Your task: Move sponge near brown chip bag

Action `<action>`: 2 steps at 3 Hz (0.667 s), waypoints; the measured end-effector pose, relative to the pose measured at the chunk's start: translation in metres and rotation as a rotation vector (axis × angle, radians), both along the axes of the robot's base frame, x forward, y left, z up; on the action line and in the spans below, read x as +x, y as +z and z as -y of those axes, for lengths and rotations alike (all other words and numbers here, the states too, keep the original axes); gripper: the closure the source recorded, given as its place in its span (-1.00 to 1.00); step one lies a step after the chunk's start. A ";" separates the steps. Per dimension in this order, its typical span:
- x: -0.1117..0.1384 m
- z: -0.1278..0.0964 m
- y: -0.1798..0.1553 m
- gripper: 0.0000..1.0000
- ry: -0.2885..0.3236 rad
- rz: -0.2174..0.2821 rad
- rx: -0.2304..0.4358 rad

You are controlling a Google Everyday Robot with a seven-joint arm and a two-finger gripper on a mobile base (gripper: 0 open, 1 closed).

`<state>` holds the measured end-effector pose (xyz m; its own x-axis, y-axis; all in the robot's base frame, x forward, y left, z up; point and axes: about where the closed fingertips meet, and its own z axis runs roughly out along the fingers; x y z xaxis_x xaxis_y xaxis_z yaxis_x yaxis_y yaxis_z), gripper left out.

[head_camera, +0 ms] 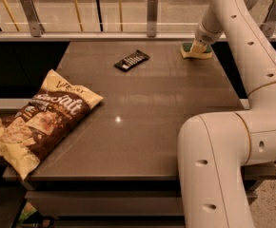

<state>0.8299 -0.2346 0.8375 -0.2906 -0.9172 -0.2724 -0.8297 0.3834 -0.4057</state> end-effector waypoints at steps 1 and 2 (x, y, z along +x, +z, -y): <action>0.000 -0.001 -0.002 1.00 0.001 0.000 0.003; 0.000 -0.001 0.000 1.00 0.001 0.000 0.003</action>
Offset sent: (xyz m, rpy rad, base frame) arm -0.0160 0.0003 0.0172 -0.0263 -0.0355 -0.0338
